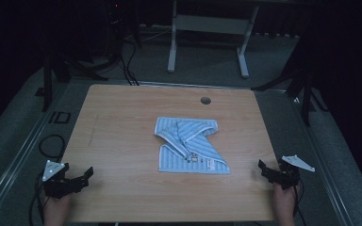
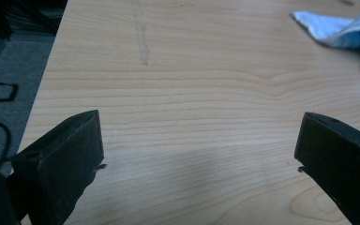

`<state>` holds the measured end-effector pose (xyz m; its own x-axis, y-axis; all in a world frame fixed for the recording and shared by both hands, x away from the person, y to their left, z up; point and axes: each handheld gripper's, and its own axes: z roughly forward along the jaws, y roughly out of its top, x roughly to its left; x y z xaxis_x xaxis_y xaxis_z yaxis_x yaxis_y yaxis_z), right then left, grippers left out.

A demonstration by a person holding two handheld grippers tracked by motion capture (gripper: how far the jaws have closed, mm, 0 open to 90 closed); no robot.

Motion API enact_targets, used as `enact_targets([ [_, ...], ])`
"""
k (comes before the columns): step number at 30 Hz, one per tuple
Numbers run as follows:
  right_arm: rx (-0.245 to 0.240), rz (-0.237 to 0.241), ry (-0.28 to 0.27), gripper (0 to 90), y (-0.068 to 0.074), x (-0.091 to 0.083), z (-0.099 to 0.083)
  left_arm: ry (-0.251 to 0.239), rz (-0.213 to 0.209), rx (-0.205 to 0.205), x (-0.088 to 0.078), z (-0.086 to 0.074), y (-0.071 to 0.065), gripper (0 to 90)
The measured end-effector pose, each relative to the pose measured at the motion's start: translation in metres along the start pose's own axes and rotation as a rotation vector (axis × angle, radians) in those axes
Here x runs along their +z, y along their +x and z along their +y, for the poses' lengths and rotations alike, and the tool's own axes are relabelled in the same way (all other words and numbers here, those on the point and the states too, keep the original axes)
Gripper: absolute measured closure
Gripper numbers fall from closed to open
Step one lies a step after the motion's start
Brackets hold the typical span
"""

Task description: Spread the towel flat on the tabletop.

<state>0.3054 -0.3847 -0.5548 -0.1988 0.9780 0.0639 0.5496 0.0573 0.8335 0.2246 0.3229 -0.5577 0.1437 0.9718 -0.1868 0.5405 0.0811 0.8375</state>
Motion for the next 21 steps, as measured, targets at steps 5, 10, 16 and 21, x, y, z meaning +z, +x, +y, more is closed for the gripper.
enact_targets([
  [5, -0.015, 0.017, 0.006, 11.0, 0.001, 0.000, 0.000, 0.036, -0.017, -0.009, -0.003, 0.000, 0.006, 1.3],
  [10, -0.043, 0.050, 0.023, 11.0, 0.003, 0.001, 0.000, 0.107, -0.053, 0.060, -0.001, 0.004, 0.011, 1.3],
  [16, -0.135, 0.055, 0.087, 11.1, 0.010, 0.005, 0.002, 0.215, -0.147, 0.089, 0.006, 0.011, 0.006, 1.3],
  [21, -0.163, 0.143, 0.189, 14.0, 0.013, 0.007, 0.007, 0.321, -0.158, 0.181, 0.015, 0.020, -0.014, 1.3],
])
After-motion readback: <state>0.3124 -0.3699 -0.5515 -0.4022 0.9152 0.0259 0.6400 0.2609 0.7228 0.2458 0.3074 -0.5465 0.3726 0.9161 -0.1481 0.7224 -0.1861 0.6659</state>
